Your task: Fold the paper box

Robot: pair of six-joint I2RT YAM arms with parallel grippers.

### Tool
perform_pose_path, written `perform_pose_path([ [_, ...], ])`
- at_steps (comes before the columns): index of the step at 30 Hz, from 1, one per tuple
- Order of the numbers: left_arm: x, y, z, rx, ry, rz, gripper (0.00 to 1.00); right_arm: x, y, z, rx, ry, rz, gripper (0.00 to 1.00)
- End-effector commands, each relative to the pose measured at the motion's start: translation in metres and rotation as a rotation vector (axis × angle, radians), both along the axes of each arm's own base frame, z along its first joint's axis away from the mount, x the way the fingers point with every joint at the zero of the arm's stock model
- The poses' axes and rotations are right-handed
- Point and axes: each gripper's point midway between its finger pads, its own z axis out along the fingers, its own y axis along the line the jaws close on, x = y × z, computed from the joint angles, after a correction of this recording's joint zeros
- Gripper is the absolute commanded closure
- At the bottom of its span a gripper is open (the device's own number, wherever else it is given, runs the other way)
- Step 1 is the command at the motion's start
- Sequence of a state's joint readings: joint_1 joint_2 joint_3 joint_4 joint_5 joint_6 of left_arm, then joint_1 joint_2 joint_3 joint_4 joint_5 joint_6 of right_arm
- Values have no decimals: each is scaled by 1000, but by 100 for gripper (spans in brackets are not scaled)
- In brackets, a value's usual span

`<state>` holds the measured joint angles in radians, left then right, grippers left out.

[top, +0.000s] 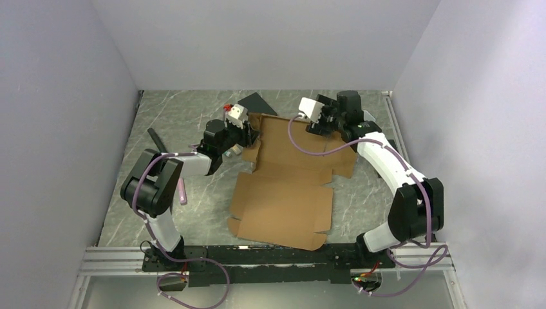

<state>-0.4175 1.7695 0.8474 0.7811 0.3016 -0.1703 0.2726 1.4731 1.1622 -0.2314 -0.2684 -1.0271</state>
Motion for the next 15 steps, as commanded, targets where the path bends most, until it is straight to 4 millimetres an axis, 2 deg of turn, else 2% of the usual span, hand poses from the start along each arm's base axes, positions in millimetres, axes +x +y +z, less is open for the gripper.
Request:
perform_pose_path([
  [1,-3,-3,30,-18,-92,-31,83,4,16,4,-7,48,95,27],
  [7,-6,-2,31,-22,-91,-36,82,9,15,-17,-34,83,82,34],
  [12,-6,-2,32,-21,-94,-37,82,6,14,-24,-45,91,86,40],
  [15,-7,-3,33,-28,-94,-40,81,11,12,-27,-55,92,76,58],
])
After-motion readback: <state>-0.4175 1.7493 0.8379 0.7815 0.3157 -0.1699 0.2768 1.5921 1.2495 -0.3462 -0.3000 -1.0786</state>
